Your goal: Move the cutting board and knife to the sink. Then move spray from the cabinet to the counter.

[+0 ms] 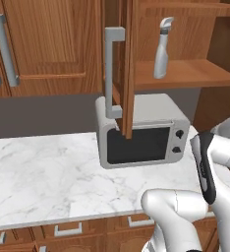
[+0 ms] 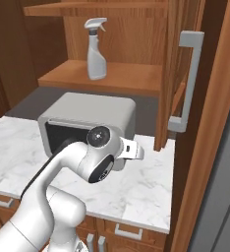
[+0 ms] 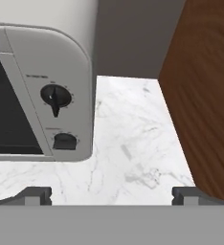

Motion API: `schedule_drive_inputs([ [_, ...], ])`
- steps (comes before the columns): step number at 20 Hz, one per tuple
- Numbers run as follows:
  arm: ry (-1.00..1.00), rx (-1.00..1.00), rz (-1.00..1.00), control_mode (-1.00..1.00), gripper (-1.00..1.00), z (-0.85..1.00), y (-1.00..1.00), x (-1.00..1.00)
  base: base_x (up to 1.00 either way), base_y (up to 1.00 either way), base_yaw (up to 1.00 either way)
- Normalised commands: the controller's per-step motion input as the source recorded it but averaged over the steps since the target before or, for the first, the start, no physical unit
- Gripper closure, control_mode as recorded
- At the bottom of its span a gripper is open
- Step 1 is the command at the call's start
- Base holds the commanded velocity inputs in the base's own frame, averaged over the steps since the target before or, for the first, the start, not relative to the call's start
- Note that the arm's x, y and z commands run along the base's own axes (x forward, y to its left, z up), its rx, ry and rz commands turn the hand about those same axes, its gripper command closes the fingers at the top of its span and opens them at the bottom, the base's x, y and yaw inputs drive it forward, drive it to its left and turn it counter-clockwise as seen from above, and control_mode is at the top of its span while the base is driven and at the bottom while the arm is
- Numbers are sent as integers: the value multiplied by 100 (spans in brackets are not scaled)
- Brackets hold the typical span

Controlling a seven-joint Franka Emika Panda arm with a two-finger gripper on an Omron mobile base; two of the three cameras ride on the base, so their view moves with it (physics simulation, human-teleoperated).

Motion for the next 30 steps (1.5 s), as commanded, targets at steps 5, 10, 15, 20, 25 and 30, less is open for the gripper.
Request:
schedule_drive_inputs([
  [5,0,0,0,100,-100,0,0,0,8,0,4],
  [10,0,0,0,100,-100,0,0,0,0,0,0],
  [15,0,0,0,100,-100,0,0,0,0,0,0],
  [20,0,0,0,-100,-100,0,0,0,0,0,0],
  [25,-3,0,0,-100,-100,36,0,-2,0,0,0],
  [30,-4,0,0,-100,-100,65,0,-5,0,0,0],
])
